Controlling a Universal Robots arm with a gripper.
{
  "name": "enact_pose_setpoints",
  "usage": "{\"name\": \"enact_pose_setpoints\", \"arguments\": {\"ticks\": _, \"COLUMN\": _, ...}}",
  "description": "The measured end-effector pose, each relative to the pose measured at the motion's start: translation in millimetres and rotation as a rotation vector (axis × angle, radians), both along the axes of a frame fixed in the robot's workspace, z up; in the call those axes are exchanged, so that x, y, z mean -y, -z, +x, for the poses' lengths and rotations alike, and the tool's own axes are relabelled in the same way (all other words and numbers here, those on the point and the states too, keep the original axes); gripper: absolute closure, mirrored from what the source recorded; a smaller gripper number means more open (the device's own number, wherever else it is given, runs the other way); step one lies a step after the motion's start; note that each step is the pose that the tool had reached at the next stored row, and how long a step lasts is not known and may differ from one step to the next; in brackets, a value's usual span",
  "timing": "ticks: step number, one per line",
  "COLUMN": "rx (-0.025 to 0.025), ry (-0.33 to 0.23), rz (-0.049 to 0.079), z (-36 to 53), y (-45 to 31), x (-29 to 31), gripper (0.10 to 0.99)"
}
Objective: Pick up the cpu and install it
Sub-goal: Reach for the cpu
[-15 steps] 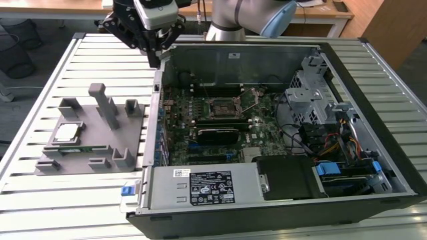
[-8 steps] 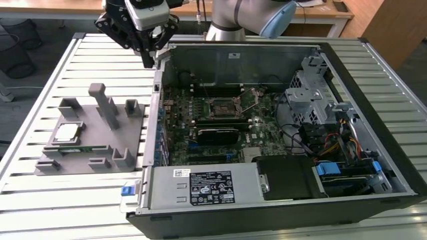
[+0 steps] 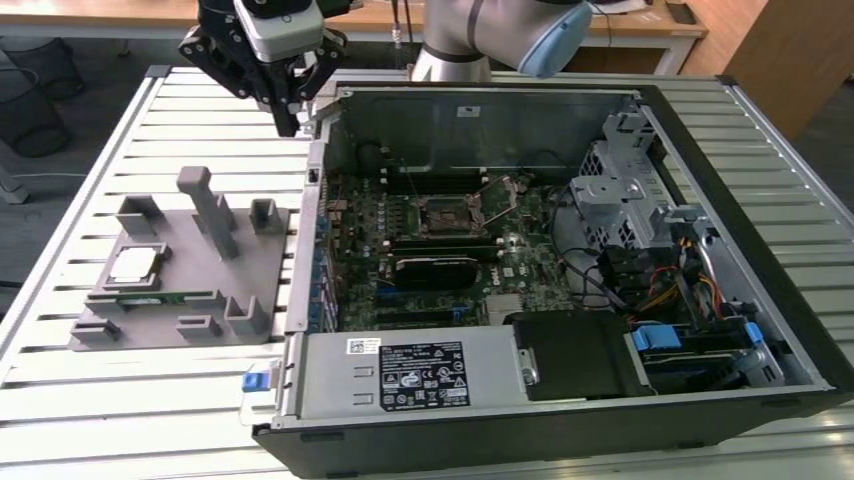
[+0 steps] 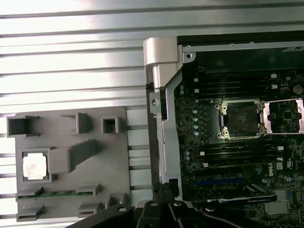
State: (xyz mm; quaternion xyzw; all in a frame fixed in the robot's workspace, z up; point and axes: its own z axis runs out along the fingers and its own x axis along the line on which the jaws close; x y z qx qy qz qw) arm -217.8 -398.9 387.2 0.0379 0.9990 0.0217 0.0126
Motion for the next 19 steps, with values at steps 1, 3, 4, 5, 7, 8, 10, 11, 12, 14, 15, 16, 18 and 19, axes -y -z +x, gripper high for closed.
{"name": "enact_pose_setpoints", "arguments": {"ticks": 1, "rx": 0.0000, "ry": 0.000, "rz": 0.000, "z": -0.9, "y": 0.1, "x": 0.0, "gripper": 0.980}}
{"name": "enact_pose_setpoints", "arguments": {"ticks": 3, "rx": 0.0000, "ry": 0.000, "rz": 0.000, "z": -3.1, "y": 0.2, "x": 0.0, "gripper": 0.980}}
{"name": "enact_pose_setpoints", "arguments": {"ticks": 4, "rx": 0.0000, "ry": 0.000, "rz": 0.000, "z": -4.3, "y": 0.3, "x": 0.0, "gripper": 0.980}}
{"name": "enact_pose_setpoints", "arguments": {"ticks": 5, "rx": 0.0000, "ry": 0.000, "rz": 0.000, "z": -5.3, "y": 0.4, "x": 0.0, "gripper": 0.980}}
{"name": "enact_pose_setpoints", "arguments": {"ticks": 7, "rx": 0.0000, "ry": 0.000, "rz": 0.000, "z": -7.3, "y": 0.5, "x": 0.0, "gripper": 0.980}}
{"name": "enact_pose_setpoints", "arguments": {"ticks": 8, "rx": -0.0001, "ry": 0.000, "rz": 0.000, "z": -8.3, "y": 0.5, "x": 0.0, "gripper": 0.980}}
{"name": "enact_pose_setpoints", "arguments": {"ticks": 10, "rx": -0.0001, "ry": 0.000, "rz": 0.000, "z": -10.4, "y": 0.7, "x": 0.0, "gripper": 0.980}}
{"name": "enact_pose_setpoints", "arguments": {"ticks": 11, "rx": 0.0000, "ry": 0.000, "rz": 0.000, "z": -11.3, "y": 0.8, "x": 0.0, "gripper": 0.980}}
{"name": "enact_pose_setpoints", "arguments": {"ticks": 12, "rx": 0.0000, "ry": 0.000, "rz": 0.000, "z": -12.3, "y": 0.9, "x": 0.0, "gripper": 0.980}}
{"name": "enact_pose_setpoints", "arguments": {"ticks": 14, "rx": 0.0000, "ry": 0.000, "rz": 0.000, "z": -14.1, "y": 1.0, "x": 0.0, "gripper": 0.980}}
{"name": "enact_pose_setpoints", "arguments": {"ticks": 15, "rx": -0.0001, "ry": 0.000, "rz": 0.000, "z": -15.0, "y": 1.1, "x": 0.0, "gripper": 0.980}}
{"name": "enact_pose_setpoints", "arguments": {"ticks": 16, "rx": 0.0000, "ry": 0.000, "rz": 0.000, "z": -15.9, "y": 1.2, "x": 0.0, "gripper": 0.980}}
{"name": "enact_pose_setpoints", "arguments": {"ticks": 18, "rx": -0.0001, "ry": 0.000, "rz": 0.000, "z": -17.6, "y": 1.3, "x": 0.0, "gripper": 0.980}}
{"name": "enact_pose_setpoints", "arguments": {"ticks": 19, "rx": -0.0001, "ry": 0.000, "rz": 0.000, "z": -18.5, "y": 1.4, "x": 0.0, "gripper": 0.980}}
